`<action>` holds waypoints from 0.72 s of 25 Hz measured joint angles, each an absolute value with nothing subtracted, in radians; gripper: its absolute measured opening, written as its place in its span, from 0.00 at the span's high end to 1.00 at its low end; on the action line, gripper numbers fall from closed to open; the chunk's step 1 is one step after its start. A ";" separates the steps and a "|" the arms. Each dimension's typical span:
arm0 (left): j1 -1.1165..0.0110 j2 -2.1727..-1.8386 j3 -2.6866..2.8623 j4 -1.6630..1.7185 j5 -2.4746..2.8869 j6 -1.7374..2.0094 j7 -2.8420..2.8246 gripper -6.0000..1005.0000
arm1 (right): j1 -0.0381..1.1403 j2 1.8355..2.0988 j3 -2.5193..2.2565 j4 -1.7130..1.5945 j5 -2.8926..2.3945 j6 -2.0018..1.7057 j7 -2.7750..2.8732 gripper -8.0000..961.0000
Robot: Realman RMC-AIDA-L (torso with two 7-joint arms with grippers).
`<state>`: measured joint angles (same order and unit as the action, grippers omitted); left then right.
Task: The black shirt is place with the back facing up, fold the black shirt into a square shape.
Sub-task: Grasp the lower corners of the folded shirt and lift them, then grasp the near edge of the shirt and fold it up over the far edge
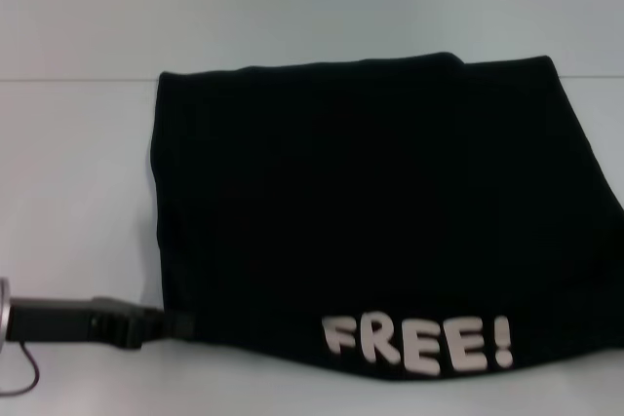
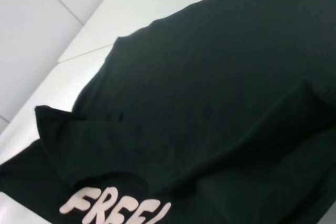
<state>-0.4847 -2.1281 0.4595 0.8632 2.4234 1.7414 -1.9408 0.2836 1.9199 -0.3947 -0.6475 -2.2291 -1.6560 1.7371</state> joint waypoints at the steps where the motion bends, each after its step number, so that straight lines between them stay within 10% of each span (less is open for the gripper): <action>1: -0.482 -2.128 0.454 0.863 2.430 1.761 -1.936 0.98 | 0.271 1.921 -0.385 -0.648 -2.229 -1.671 1.725 0.94; 18: -0.470 -2.110 0.324 0.847 2.492 1.983 -1.894 0.98 | 0.193 1.911 -0.284 -0.647 -2.252 -1.837 1.637 0.94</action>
